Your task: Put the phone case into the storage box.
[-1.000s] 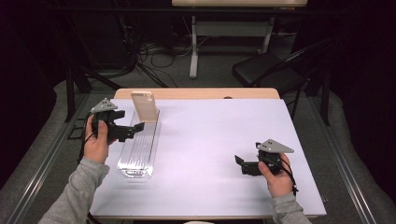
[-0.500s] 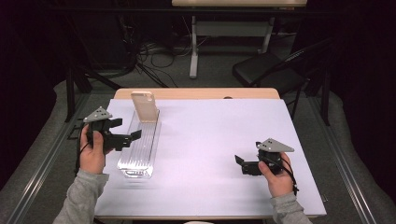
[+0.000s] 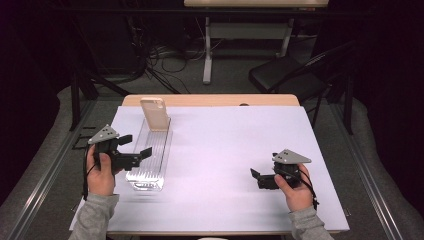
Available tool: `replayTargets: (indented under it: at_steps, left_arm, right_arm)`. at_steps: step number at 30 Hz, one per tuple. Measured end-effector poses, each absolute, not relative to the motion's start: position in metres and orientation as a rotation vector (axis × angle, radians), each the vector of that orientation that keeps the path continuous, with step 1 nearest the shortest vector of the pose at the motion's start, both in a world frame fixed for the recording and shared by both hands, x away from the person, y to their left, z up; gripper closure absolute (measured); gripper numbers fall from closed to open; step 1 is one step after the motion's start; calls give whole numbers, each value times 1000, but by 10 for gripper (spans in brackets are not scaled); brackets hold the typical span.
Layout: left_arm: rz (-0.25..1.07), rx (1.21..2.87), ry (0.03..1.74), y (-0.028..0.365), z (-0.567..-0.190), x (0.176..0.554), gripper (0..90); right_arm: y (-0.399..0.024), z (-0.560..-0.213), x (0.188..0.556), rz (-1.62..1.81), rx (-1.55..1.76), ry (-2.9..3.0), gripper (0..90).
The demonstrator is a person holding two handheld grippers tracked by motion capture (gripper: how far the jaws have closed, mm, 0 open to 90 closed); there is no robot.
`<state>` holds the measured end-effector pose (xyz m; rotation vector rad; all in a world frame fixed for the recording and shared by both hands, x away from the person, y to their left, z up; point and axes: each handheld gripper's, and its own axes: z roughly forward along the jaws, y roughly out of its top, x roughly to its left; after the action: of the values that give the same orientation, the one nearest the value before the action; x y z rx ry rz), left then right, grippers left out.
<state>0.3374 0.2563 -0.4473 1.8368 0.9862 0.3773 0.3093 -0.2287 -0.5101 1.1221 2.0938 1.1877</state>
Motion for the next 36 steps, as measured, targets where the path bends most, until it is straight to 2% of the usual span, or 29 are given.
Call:
replayTargets:
  at_steps: [19,36]
  left_arm:
    - [362,1850,902,249,-464,328,74]
    - [363,1830,859,243,-469,327,75]
  right_arm:
    - [-230,-515,290,1198,1047,2103,36]
    - [-220,-529,288,1232,1009,2166,36]
